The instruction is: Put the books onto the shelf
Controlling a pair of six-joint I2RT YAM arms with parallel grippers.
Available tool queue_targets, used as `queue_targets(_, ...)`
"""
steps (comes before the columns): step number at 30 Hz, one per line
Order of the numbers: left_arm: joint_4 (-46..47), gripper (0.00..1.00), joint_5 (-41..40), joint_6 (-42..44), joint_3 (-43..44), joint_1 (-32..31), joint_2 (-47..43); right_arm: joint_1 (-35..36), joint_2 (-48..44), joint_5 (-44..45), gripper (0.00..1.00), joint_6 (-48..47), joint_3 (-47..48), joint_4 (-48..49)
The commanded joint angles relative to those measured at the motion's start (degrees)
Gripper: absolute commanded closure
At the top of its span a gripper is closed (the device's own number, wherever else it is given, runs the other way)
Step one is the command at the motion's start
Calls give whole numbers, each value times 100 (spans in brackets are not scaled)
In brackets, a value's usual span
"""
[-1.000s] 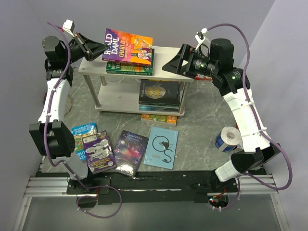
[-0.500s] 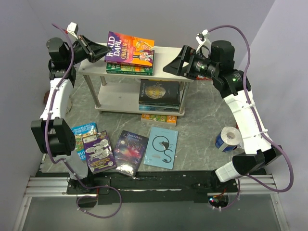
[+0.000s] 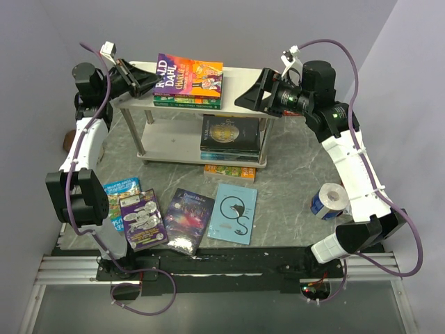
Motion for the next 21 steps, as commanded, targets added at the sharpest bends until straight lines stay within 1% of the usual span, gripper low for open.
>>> queue_targets(1, 278, 71, 205, -10, -15, -11, -285, 25, -233, 35, 2, -72, 11, 219)
queue_targets(3, 304, 59, 223, -2, 12, 6, -285, 25, -242, 44, 2, -72, 19, 219)
queue_targets(4, 269, 50, 223, 24, 56, 15, -311, 33, -233, 44, 2, -72, 19, 210)
queue_targets(7, 59, 40, 188, 165, 152, 41, -364, 25, -207, 36, 2, -55, 63, 210)
queue_targets(9, -47, 35, 170, 288, 188, 59, -399, 33, -207, 18, 2, -46, 72, 210)
queue_targets(10, -143, 30, 136, 332, 223, 85, -417, 33, -207, 18, 2, -46, 90, 210)
queue_targets(14, -618, 21, -5, 639, 328, 208, -496, 25, -224, 27, 2, -63, 90, 184)
queue_targets(18, -1232, 13, -277, 1165, 486, 331, -557, 42, -224, 53, 2, -72, 125, 149)
queue_targets(20, -1635, 11, -479, 1360, 644, 340, -549, 33, -224, 53, 2, -72, 142, 149)
queue_targets(21, -1908, 10, -611, 1596, 706, 358, -549, 25, -233, 62, 2, -64, 143, 149)
